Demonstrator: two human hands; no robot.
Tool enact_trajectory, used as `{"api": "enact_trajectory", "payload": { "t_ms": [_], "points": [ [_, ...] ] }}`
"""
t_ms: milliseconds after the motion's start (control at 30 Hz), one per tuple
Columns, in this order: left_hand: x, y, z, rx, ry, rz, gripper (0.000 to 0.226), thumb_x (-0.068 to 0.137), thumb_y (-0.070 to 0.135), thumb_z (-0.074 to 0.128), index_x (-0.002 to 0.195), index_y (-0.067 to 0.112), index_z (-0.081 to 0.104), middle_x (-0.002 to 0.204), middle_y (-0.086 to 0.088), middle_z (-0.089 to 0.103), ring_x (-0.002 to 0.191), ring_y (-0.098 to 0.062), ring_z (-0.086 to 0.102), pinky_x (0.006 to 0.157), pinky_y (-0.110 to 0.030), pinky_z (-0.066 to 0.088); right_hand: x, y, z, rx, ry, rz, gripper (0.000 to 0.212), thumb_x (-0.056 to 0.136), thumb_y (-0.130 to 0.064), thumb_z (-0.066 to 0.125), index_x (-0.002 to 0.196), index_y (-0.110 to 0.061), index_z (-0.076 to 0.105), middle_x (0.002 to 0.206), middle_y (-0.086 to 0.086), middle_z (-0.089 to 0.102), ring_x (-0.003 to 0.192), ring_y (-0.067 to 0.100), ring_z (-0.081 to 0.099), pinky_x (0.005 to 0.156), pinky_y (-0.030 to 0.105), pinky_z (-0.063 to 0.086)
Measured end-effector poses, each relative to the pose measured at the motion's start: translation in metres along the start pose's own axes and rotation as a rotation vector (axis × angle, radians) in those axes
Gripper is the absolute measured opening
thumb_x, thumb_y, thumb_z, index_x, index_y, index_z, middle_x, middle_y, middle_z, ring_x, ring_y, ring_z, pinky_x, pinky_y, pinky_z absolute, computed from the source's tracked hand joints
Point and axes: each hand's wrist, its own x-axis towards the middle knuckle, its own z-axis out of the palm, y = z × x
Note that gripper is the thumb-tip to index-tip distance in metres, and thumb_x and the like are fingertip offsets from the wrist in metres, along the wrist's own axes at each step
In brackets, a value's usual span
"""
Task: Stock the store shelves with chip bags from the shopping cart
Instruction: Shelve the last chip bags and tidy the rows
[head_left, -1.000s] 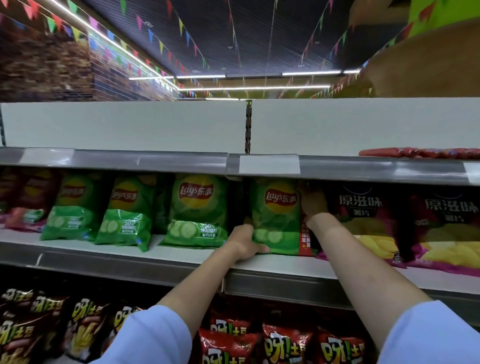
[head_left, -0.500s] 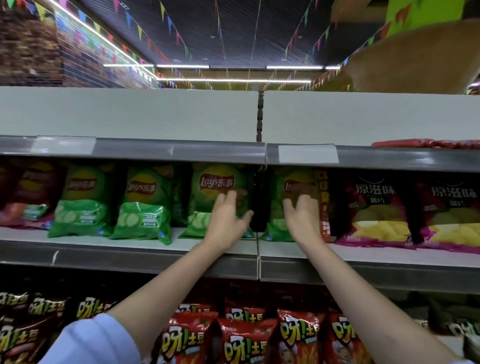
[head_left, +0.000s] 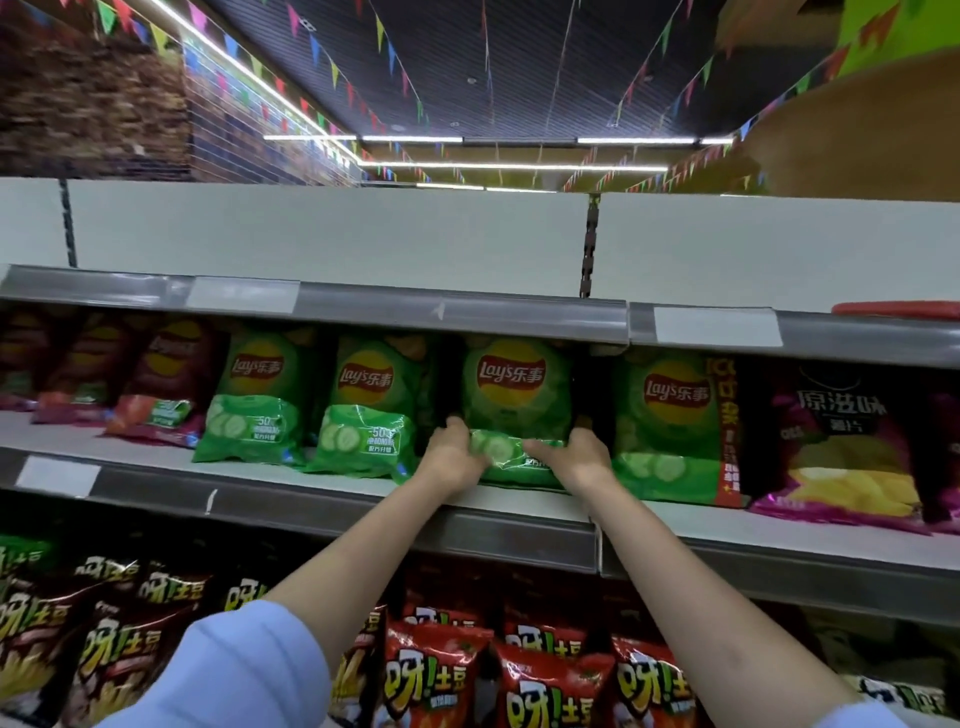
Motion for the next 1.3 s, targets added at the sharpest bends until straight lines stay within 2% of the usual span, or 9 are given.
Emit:
{"api": "enact_trajectory", "payload": {
  "t_ms": [167, 300, 367, 567, 733, 867, 1000, 1100, 1300],
  "points": [
    [0.002, 0.004, 0.001, 0.046, 0.006, -0.013, 0.072, 0.09, 0.027, 0.065, 0.142, -0.004, 0.026, 0.144, -0.021, 0.037, 0.131, -0.033, 0.04, 0.104, -0.033, 0.036, 0.008, 0.004, 0.004, -0.119, 0.026, 0.001, 0.05, 0.093, -0.037, 0.06, 0.113, 0.008, 0.052, 0.115, 0.021, 0.056, 0.113, 0.037, 0.054, 0.082, 0.036, 0.044],
    [-0.007, 0.0, -0.009, -0.007, 0.1, 0.049, 0.075, 0.088, 0.027, 0.068, 0.143, -0.001, 0.026, 0.141, -0.022, 0.031, 0.129, -0.035, 0.04, 0.105, -0.033, 0.034, -0.002, -0.005, 0.013, -0.363, 0.31, -0.096, 0.054, 0.092, -0.042, 0.059, 0.121, 0.003, 0.052, 0.131, 0.023, 0.047, 0.123, 0.039, 0.04, 0.101, 0.042, 0.034],
    [-0.013, -0.004, -0.02, -0.098, 0.223, 0.131, 0.06, 0.09, 0.021, 0.065, 0.137, 0.001, 0.034, 0.136, -0.021, 0.033, 0.124, -0.037, 0.043, 0.104, -0.037, 0.039, -0.011, -0.017, 0.016, -0.37, 0.356, -0.181, 0.049, 0.096, -0.038, 0.054, 0.122, 0.002, 0.049, 0.13, 0.025, 0.044, 0.123, 0.039, 0.038, 0.103, 0.042, 0.029],
    [-0.011, -0.04, -0.079, -0.101, 0.558, 0.161, 0.033, 0.092, 0.008, 0.055, 0.117, -0.008, 0.043, 0.129, -0.027, 0.035, 0.124, -0.04, 0.036, 0.106, -0.037, 0.027, -0.019, -0.067, 0.058, -0.093, 0.087, -0.301, 0.043, 0.099, -0.034, 0.05, 0.122, 0.003, 0.048, 0.126, 0.022, 0.049, 0.116, 0.032, 0.048, 0.085, 0.03, 0.035],
    [0.011, -0.081, -0.106, -0.439, 0.304, -0.048, 0.066, 0.095, 0.026, 0.055, 0.145, -0.004, 0.023, 0.151, -0.022, 0.026, 0.138, -0.034, 0.029, 0.112, -0.035, 0.027, -0.012, -0.097, 0.105, 0.117, -0.128, -0.201, 0.073, 0.083, -0.046, 0.07, 0.138, -0.007, 0.043, 0.136, 0.006, 0.05, 0.124, 0.026, 0.05, 0.099, 0.032, 0.043],
    [0.026, -0.1, -0.112, -0.573, -0.02, -0.127, 0.073, 0.09, 0.035, 0.063, 0.145, 0.005, 0.027, 0.147, -0.012, 0.039, 0.132, -0.028, 0.04, 0.094, -0.028, 0.035, -0.007, -0.101, 0.122, 0.115, -0.162, -0.099, 0.066, 0.062, -0.053, 0.083, 0.107, -0.011, 0.059, 0.115, 0.004, 0.065, 0.105, 0.019, 0.061, 0.091, 0.029, 0.05],
    [0.04, -0.107, -0.114, -0.599, -0.149, -0.112, 0.069, 0.075, 0.042, 0.074, 0.127, 0.007, 0.046, 0.128, -0.01, 0.057, 0.115, -0.026, 0.056, 0.101, -0.038, 0.045, -0.01, -0.101, 0.126, 0.083, -0.157, -0.005, 0.039, 0.077, -0.036, 0.079, 0.091, -0.015, 0.049, 0.086, -0.007, 0.055, 0.083, 0.009, 0.056, 0.069, 0.017, 0.047],
    [0.048, -0.107, -0.112, -0.619, -0.234, -0.089, 0.085, 0.059, 0.05, 0.077, 0.126, 0.004, 0.051, 0.122, -0.01, 0.062, 0.109, -0.026, 0.061, 0.098, -0.039, 0.049, -0.008, -0.101, 0.13, 0.109, -0.106, 0.028, 0.067, 0.074, -0.039, 0.081, 0.122, -0.005, 0.049, 0.108, 0.002, 0.061, 0.101, 0.018, 0.06, 0.087, 0.028, 0.05],
    [0.051, -0.111, -0.108, -0.557, -0.203, -0.007, 0.058, 0.084, 0.038, 0.069, 0.127, 0.002, 0.051, 0.122, -0.013, 0.06, 0.112, -0.027, 0.057, 0.096, -0.032, 0.046, -0.022, -0.111, 0.136, 0.002, -0.002, 0.024, 0.094, 0.078, -0.043, 0.077, 0.144, 0.0, 0.025, 0.14, 0.013, 0.042, 0.128, 0.027, 0.043, 0.099, 0.029, 0.039]
  ]
}}
